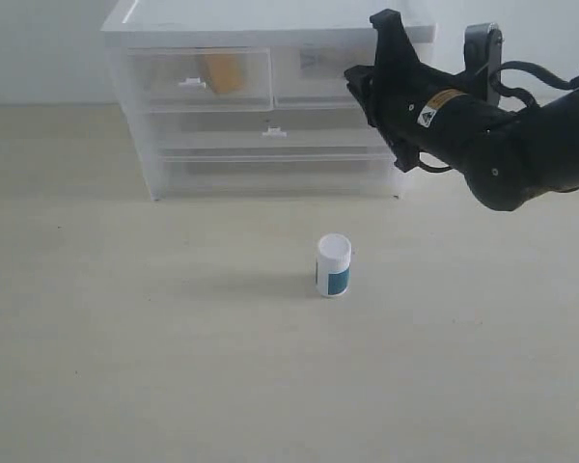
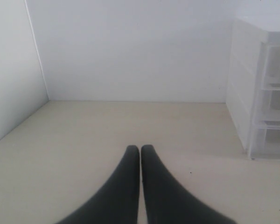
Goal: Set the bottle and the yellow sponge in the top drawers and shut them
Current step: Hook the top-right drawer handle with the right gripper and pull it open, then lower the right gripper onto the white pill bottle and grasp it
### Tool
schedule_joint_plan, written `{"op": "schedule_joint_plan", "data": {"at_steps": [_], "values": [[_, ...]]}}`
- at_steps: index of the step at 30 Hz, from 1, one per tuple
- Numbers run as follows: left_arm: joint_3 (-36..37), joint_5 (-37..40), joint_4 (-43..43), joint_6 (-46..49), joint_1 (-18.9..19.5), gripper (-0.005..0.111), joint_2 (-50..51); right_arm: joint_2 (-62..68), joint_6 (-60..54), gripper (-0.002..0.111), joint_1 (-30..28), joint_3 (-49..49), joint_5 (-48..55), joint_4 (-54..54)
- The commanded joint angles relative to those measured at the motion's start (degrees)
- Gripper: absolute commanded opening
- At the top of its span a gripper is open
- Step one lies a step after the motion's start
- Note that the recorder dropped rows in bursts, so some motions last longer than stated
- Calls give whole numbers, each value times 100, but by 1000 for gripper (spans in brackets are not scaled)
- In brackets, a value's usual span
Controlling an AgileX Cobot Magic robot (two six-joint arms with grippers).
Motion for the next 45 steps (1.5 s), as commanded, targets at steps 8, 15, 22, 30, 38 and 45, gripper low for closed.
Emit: {"op": "schedule_joint_plan", "data": {"at_steps": [8, 15, 22, 30, 38, 45], "values": [[19, -46, 14, -20, -13, 4, 22, -36, -243, 0, -48, 288, -1092, -77], [19, -46, 14, -20, -13, 4, 22, -36, 327, 0, -48, 359, -1779, -622], [19, -46, 14, -20, -13, 4, 22, -36, 575, 0, -24, 1529, -2919, -707], [19, -46, 14, -20, -13, 4, 22, -104, -38, 2, -24, 2145, -2919, -1252], [19, -46, 14, -20, -13, 4, 22, -116, -680, 62, -24, 2157, -2836, -2409], [19, -46, 14, -20, -13, 4, 22, -116, -2554, 81, -48, 2312, -2752, -3190]]}}
